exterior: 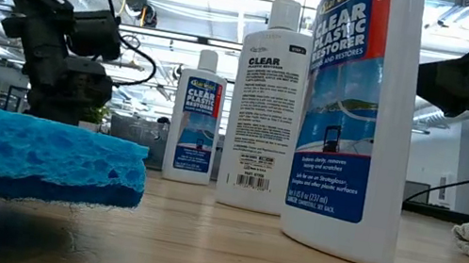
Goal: Pick & Place Kitchen Items
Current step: Put the green towel into the blue bin
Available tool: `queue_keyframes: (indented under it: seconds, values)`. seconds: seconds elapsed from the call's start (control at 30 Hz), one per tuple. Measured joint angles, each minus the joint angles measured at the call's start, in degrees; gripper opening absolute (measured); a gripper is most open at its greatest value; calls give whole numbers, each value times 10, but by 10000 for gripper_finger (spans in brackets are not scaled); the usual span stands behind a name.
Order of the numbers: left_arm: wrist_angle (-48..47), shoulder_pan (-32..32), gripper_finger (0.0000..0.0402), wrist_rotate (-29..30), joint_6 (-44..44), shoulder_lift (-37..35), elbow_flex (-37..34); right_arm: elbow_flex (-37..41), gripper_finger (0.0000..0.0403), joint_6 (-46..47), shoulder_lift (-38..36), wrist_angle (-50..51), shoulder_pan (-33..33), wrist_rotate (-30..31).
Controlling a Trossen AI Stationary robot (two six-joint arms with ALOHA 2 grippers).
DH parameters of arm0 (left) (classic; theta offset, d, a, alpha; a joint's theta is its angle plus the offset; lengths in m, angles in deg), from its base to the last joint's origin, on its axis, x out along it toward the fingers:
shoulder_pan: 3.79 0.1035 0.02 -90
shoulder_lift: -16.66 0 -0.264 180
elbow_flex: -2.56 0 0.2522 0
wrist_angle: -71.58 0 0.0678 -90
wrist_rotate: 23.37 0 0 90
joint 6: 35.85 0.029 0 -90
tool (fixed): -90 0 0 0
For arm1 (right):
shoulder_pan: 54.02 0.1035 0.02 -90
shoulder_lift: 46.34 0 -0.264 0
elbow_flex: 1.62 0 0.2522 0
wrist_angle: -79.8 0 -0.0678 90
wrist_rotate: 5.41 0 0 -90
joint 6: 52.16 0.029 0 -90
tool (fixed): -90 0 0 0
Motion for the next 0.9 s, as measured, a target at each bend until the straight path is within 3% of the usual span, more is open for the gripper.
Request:
queue_keyframes:
  seconds: [0.23,0.57,0.73,0.9]
  values:
    - [-97,-26,10,86,29,-95,57,0,212,0,0,0,0,0]
    - [-262,-108,11,285,108,-159,249,0,212,-2,0,-3,0,0]
    - [-258,-124,10,341,158,-159,327,0,212,-14,1,-16,0,0]
    - [-200,-118,10,349,191,-145,368,0,212,-24,4,-128,-2,-1]
